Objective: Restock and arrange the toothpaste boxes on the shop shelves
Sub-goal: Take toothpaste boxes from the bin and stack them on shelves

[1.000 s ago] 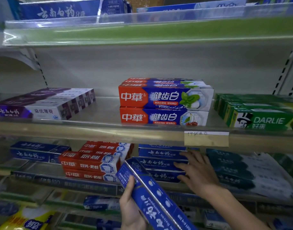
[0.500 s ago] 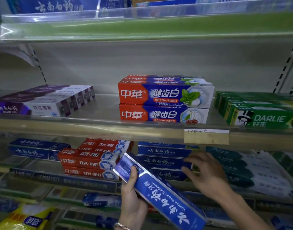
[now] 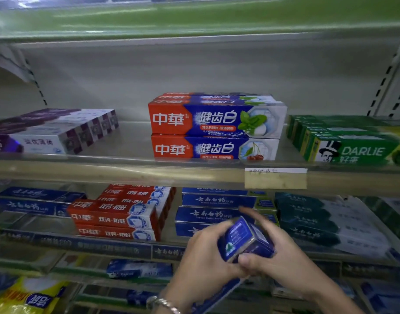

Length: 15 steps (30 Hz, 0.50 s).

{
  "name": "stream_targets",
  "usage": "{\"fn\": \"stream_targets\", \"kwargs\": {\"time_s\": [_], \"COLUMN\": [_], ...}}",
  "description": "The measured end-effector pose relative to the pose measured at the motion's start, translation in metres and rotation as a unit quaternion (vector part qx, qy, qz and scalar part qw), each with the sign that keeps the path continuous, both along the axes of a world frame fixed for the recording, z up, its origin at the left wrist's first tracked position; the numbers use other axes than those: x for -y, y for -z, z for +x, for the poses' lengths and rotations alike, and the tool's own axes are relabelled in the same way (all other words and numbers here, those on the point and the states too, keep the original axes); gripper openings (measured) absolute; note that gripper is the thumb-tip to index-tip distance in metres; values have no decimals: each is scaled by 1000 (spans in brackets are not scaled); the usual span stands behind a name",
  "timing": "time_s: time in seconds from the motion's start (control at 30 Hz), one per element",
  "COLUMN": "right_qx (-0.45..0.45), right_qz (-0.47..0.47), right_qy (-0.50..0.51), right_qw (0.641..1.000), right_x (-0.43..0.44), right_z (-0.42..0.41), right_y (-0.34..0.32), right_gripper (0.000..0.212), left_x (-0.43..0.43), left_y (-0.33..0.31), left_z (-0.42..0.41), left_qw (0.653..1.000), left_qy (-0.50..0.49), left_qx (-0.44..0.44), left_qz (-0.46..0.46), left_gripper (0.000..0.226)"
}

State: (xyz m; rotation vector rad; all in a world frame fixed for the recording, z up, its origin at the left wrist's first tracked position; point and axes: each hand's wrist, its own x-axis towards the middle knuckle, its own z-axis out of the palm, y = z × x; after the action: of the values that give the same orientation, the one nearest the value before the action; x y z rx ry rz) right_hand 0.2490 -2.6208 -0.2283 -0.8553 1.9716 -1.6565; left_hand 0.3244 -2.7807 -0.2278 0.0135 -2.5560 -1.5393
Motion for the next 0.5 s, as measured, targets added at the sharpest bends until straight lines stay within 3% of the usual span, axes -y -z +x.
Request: {"fn": "stream_targets", "kwargs": {"time_s": [0.07,0.17,0.27,0.3,0.4,0.5], "right_qx": [0,13,100,120,67,-63], "right_qz": [-15,-68,-127,-132,-39,128], "right_qy": [14,98,171,182,200,209], "right_qw": [1000,993,972,967,977,967], "right_x": [0,-7,-22,-23,-23,-31], "right_z": [-8,-21,-28,-27,-25,-25], "right_y": [0,11,31,34,32,31], "right_gripper": [75,69,91,89,42,37], "left_x": [-1,11,34,40,46,45], "left_y": [-7,-18,-14,-8,13,26], "left_z": [-8,-10,-3,-2,-1,0], "left_qw": [995,984,967,966,966,966], "left_qy": [-12,-80,-151,-167,-188,-202], "left_qx": [3,-8,4,7,41,41], "left_qz": [-99,-160,-205,-199,-170,-156], "left_gripper": [61,72,67,62,59,57]}}
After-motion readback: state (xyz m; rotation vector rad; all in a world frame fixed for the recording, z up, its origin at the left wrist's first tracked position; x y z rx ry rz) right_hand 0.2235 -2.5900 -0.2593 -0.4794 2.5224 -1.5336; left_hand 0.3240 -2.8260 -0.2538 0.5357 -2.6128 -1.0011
